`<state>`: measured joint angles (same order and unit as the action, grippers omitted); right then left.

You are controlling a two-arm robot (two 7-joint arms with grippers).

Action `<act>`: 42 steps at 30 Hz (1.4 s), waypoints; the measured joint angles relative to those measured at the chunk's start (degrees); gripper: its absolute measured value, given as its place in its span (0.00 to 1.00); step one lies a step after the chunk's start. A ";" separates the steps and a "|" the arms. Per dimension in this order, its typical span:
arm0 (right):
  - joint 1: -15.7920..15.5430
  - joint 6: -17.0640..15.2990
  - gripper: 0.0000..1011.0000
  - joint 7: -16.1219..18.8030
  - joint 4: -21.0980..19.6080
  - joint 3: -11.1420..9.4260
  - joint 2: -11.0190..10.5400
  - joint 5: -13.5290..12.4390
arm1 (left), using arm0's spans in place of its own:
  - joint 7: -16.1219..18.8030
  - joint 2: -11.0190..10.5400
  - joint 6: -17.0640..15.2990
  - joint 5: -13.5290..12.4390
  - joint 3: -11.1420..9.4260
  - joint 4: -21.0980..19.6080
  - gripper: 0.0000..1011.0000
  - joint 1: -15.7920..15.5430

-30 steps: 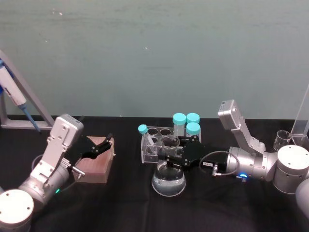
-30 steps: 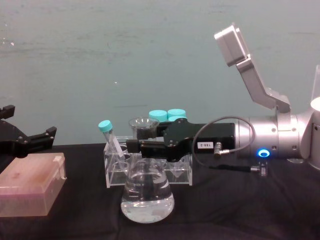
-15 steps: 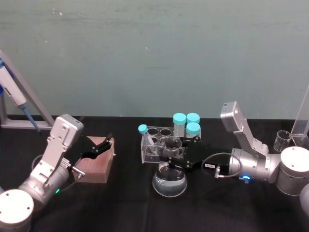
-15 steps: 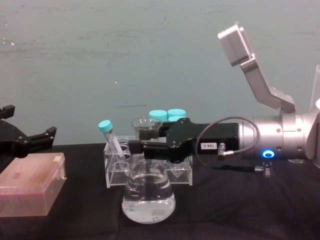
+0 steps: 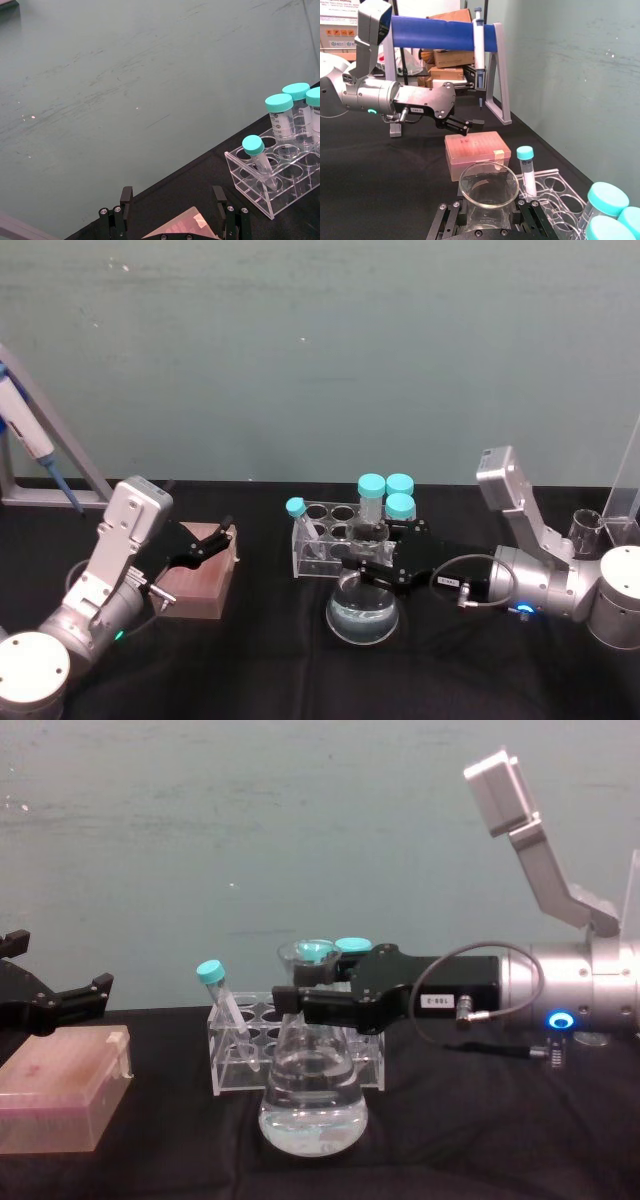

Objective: Place the experimental apparatus aside using one hand.

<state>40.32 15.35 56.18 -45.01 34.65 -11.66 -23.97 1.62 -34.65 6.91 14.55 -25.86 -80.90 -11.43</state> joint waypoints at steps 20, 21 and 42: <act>-6.40 -4.72 0.45 -5.03 -14.00 -1.42 -8.12 -3.37 | 0.00 0.00 0.00 0.00 0.00 0.00 0.99 0.00; -6.62 -4.73 0.45 -5.28 -14.39 -1.49 -8.40 -3.43 | 0.00 0.00 0.00 0.00 0.00 0.00 0.99 0.00; -13.46 -6.96 0.45 -13.90 -23.75 -6.01 -14.52 -5.03 | 0.00 0.00 0.00 0.00 0.00 0.00 0.99 0.00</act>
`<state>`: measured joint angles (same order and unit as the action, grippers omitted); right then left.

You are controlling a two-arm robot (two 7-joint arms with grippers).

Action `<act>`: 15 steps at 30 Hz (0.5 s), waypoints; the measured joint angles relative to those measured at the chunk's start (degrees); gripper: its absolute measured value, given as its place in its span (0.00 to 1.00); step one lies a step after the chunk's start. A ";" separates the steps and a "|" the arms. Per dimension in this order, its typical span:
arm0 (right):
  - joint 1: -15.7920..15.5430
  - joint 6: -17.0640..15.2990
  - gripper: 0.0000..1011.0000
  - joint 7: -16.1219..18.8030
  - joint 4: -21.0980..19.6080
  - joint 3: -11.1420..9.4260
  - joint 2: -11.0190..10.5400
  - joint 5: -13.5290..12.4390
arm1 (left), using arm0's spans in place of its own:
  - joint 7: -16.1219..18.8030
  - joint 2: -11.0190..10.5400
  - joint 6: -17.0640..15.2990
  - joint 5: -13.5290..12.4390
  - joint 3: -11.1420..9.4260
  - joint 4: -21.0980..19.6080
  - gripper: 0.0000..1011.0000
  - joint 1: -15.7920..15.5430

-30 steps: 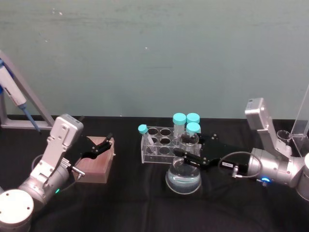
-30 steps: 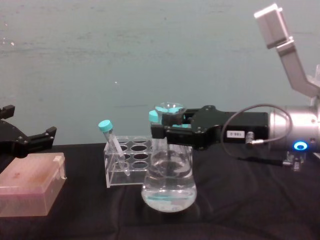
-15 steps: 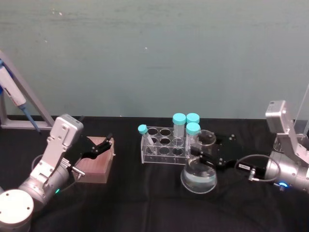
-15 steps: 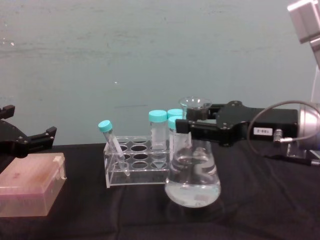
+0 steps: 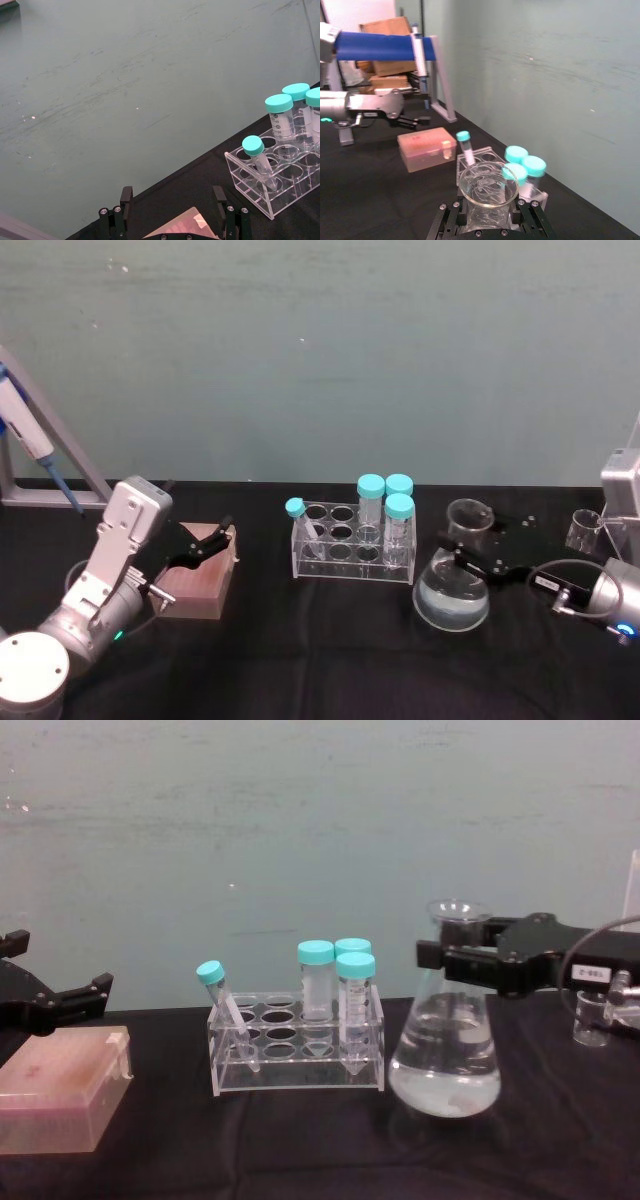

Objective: Place the experimental apparatus aside using one hand.

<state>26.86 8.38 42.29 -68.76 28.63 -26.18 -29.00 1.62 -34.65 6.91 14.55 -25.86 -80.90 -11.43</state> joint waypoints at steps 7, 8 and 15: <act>-2.86 -1.89 0.45 -5.22 -2.90 -2.24 -1.13 0.12 | 0.00 0.00 0.00 0.00 0.00 0.00 0.99 0.00; -3.56 -2.25 0.45 -6.70 -3.71 -2.83 -1.26 0.44 | 0.00 0.00 0.00 0.00 0.00 0.00 0.99 0.00; -6.80 -3.73 0.45 -13.17 -7.09 -5.37 -1.31 2.24 | 0.00 0.00 0.00 0.00 0.00 0.00 0.99 0.00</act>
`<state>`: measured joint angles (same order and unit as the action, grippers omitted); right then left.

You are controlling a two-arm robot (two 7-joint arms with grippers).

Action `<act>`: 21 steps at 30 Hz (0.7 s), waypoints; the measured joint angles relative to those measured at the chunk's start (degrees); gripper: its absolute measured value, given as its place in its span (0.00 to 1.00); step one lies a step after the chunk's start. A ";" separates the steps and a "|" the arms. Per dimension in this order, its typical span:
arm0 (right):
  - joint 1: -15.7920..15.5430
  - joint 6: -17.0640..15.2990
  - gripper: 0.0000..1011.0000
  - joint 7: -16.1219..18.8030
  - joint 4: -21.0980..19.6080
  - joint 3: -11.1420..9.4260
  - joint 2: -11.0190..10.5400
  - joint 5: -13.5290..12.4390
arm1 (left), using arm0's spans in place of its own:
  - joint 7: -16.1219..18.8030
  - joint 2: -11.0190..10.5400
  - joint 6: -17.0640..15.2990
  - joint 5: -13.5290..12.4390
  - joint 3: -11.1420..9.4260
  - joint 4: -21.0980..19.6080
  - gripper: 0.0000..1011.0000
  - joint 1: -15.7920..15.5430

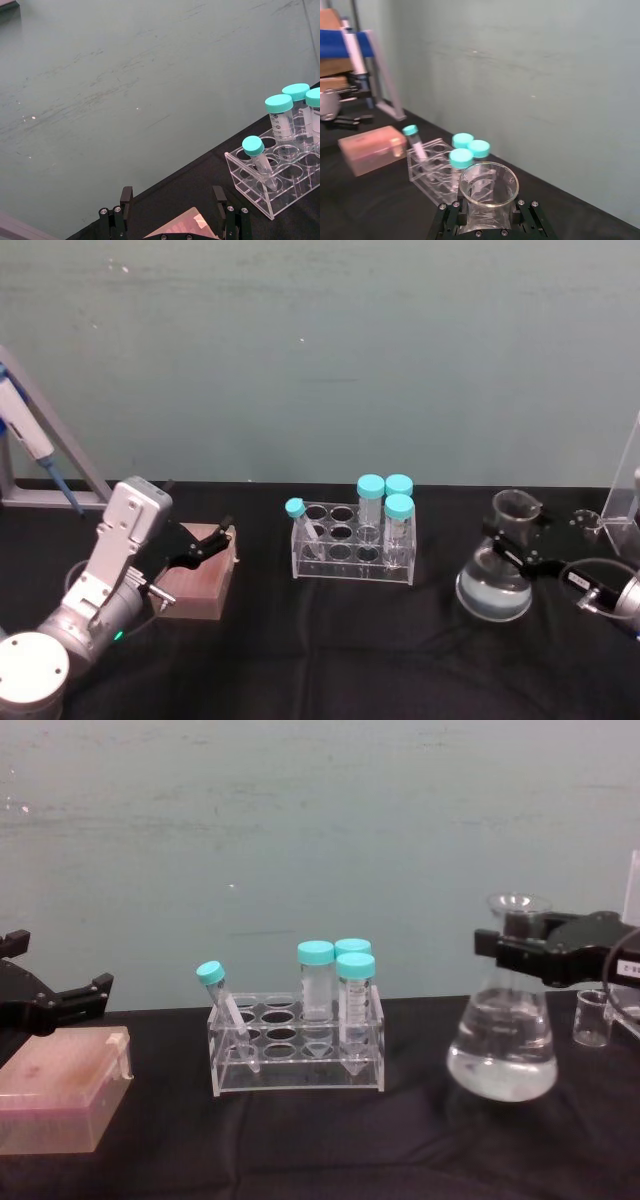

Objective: Place the experimental apparatus aside using one hand.

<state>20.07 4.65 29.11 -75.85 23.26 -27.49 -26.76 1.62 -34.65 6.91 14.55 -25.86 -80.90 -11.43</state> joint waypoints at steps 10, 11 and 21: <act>-3.55 -3.47 0.45 -8.84 -3.49 -3.65 1.20 2.54 | 0.00 0.00 0.00 0.00 0.00 0.00 0.99 0.00; -3.88 -4.01 0.45 -9.92 -3.76 -4.06 1.43 2.91 | 0.00 0.00 0.00 0.00 0.00 0.00 0.99 0.00; -4.88 -7.11 0.45 -15.33 -4.18 -6.54 3.35 5.22 | 0.00 0.00 0.00 0.00 0.00 0.00 0.99 0.00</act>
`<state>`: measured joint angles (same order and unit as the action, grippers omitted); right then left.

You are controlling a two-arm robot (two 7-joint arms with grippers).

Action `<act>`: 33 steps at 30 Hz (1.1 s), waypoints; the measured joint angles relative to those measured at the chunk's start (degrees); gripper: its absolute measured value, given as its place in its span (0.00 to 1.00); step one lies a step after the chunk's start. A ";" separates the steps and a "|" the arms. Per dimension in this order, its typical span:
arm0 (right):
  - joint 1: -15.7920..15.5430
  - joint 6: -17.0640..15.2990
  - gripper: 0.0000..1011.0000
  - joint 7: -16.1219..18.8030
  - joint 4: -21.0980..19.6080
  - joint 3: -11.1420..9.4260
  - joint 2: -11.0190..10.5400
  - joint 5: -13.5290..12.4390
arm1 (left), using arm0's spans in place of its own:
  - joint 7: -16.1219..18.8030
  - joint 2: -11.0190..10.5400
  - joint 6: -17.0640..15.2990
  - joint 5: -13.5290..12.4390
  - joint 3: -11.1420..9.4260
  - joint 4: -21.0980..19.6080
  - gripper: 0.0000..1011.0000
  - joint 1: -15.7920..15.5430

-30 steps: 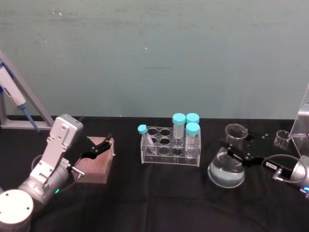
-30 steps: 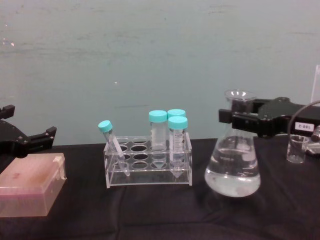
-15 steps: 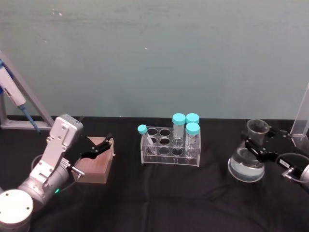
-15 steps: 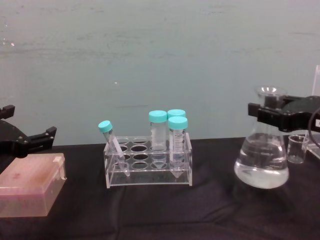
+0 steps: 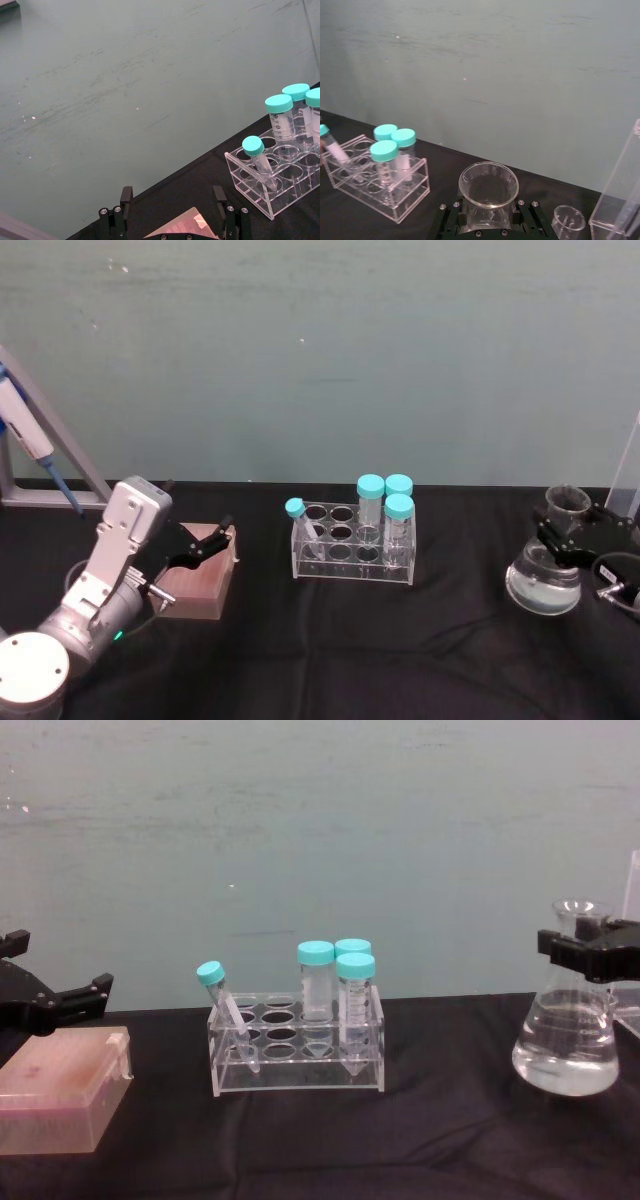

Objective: Place the experimental apparatus aside using one hand.

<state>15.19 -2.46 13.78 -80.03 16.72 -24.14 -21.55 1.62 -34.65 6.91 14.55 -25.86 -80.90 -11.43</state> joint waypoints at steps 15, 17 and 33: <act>0.60 0.39 0.45 -3.26 2.61 -2.30 2.59 3.68 | 0.00 0.00 0.00 0.00 0.00 0.00 0.99 0.00; 0.75 0.83 0.45 -3.49 3.19 -2.48 2.92 4.39 | 0.00 0.00 0.00 0.00 0.00 0.00 0.99 0.00; 1.87 2.78 0.45 -4.23 7.07 -4.21 4.50 8.48 | 0.00 0.00 0.00 0.00 0.00 0.00 0.99 0.00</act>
<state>17.06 0.32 9.55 -72.96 12.51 -19.64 -13.07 1.62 -34.65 6.91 14.55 -25.86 -80.90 -11.43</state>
